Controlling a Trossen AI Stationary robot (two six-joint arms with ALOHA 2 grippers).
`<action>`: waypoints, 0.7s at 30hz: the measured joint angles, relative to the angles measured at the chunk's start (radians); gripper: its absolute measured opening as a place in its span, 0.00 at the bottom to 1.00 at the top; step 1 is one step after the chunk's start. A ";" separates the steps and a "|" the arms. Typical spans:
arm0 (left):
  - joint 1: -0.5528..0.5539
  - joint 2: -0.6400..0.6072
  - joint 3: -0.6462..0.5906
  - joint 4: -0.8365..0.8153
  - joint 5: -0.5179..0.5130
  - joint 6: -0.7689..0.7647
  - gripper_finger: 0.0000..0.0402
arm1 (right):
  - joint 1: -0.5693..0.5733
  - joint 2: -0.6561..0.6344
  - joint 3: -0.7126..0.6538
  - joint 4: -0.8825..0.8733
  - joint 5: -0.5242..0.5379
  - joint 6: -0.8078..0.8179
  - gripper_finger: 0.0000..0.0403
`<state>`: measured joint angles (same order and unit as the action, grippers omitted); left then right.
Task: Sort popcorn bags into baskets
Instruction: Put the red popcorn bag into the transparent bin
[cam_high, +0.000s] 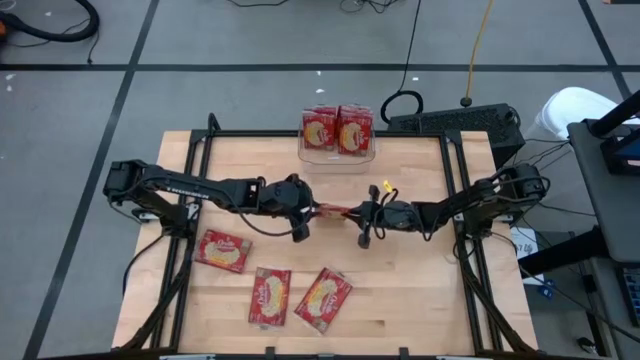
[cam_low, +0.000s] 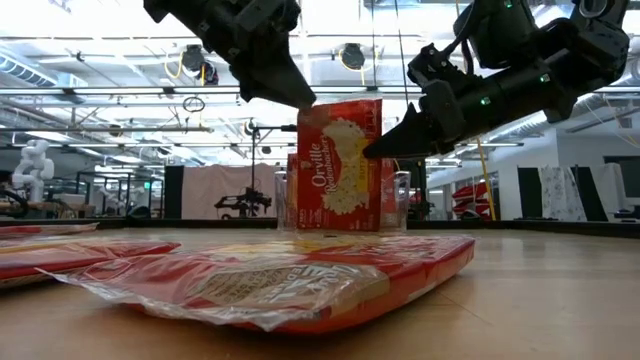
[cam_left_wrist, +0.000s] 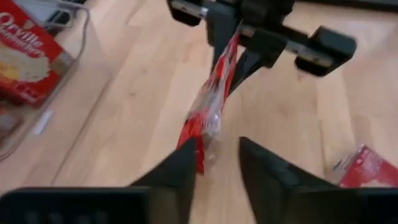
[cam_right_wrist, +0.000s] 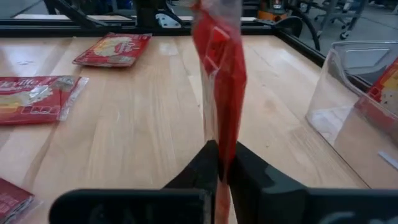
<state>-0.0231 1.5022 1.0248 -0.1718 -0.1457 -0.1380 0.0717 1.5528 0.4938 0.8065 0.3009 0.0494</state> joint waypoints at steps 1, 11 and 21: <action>-0.002 -0.006 0.000 -0.013 -0.010 0.008 0.37 | -0.004 0.000 0.000 -0.006 -0.018 -0.004 0.04; -0.014 -0.030 0.000 0.010 -0.040 0.148 0.72 | -0.038 -0.001 0.002 -0.034 -0.096 -0.017 0.02; 0.049 0.012 0.001 0.006 0.097 0.250 0.69 | -0.046 -0.001 0.001 -0.030 -0.123 -0.033 0.02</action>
<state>0.0256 1.5143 1.0255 -0.1659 -0.0487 0.1121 0.0254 1.5520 0.4949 0.7770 0.1780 0.0165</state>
